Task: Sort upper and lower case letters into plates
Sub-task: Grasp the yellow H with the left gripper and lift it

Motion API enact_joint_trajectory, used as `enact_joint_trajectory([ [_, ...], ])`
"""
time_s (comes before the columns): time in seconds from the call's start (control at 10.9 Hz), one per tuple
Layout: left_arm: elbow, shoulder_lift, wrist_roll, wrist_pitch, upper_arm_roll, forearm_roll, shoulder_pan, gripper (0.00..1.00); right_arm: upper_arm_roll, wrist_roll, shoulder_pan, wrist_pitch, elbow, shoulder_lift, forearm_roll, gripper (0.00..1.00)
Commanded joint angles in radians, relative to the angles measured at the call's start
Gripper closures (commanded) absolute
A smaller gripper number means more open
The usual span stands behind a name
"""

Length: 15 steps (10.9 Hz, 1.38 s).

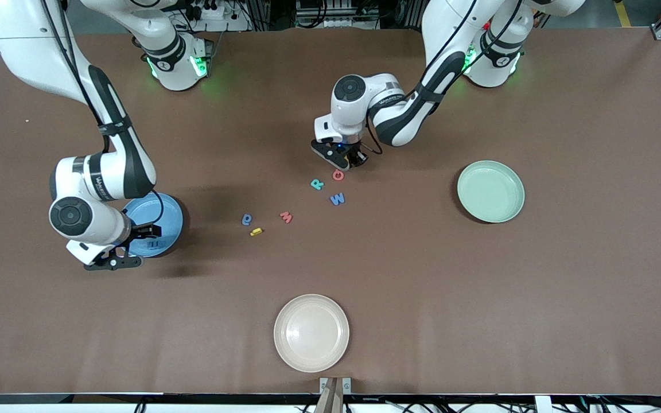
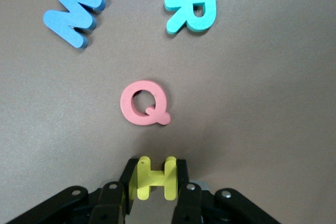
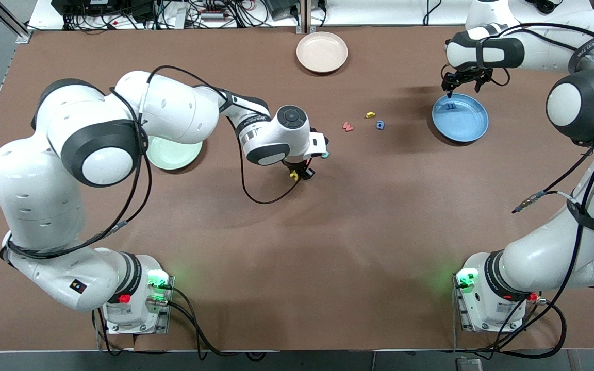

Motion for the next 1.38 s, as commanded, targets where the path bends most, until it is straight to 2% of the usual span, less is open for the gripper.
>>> enact_joint_trajectory([
  [0.0,0.007,0.020,-0.035,0.007,0.007,0.034,-0.006,0.99,0.003,0.079,0.040,-0.002,0.017,0.007,0.053,0.00],
  [0.28,-0.004,-0.017,-0.040,-0.025,0.007,0.021,0.001,1.00,0.004,0.136,0.054,-0.001,0.027,0.011,0.056,0.00],
  [0.73,-0.009,-0.142,0.021,-0.214,0.006,0.014,0.089,1.00,0.004,0.290,0.121,0.013,0.063,0.039,0.078,0.00],
  [1.01,-0.047,-0.248,0.191,-0.274,0.006,-0.078,0.194,1.00,0.006,0.419,0.179,0.015,0.090,0.048,0.087,0.00],
  [1.29,-0.082,-0.330,0.377,-0.317,0.029,-0.134,0.299,1.00,0.006,0.626,0.259,0.011,0.167,0.088,0.088,0.00],
])
